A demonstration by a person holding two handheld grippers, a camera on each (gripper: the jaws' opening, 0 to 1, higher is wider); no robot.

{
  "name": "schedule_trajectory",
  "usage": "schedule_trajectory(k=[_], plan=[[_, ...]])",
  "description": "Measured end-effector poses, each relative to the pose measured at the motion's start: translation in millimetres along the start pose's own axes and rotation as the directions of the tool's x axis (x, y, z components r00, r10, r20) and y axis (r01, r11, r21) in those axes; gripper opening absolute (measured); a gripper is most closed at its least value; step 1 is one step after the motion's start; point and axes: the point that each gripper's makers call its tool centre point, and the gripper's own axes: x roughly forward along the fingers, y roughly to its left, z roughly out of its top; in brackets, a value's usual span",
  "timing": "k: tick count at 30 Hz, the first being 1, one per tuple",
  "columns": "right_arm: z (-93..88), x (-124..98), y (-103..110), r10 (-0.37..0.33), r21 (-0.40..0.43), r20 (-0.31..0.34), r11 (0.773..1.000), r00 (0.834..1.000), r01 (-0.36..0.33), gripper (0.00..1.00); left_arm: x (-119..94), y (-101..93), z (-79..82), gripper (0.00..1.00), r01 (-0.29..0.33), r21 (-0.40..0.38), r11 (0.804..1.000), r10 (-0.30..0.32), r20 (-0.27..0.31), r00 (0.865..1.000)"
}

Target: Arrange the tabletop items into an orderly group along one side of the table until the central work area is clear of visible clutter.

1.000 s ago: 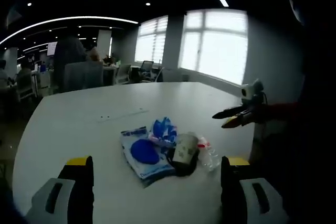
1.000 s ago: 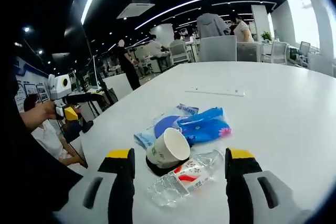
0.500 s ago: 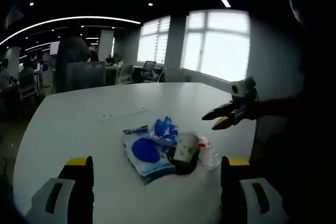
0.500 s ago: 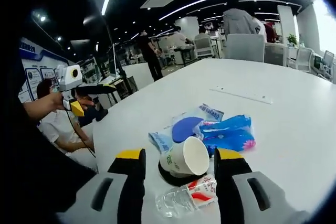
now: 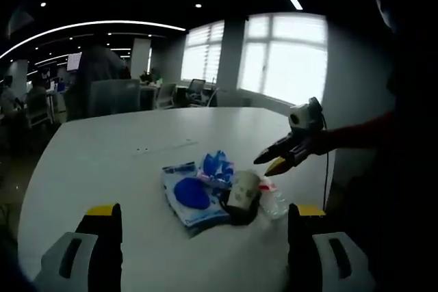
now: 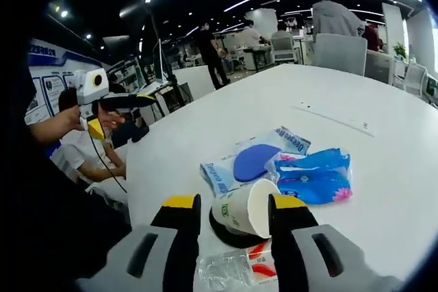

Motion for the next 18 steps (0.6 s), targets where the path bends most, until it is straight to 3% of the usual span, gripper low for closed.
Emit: schedule_trajectory(k=[8, 12, 18], plan=[[-10.7, 14, 0, 0.039, -0.006, -0.052, 0.999, 0.998, -0.040, 0.25, 0, -0.9, 1.2, 1.00, -0.002, -0.007, 1.000, 0.002, 0.008, 1.000], [-12.3, 16, -2, 0.041, -0.003, -0.057, 0.999, 0.998, -0.042, 0.15, 1, -2.1, 2.0, 1.00, -0.001, -0.011, 1.000, 0.002, 0.012, 1.000], [-14.3, 16, -2, 0.059, 0.040, -0.055, 0.998, 0.997, -0.057, 0.14, 1, -4.4, 1.7, 1.00, 0.005, -0.003, 1.000, -0.004, 0.009, 1.000]])
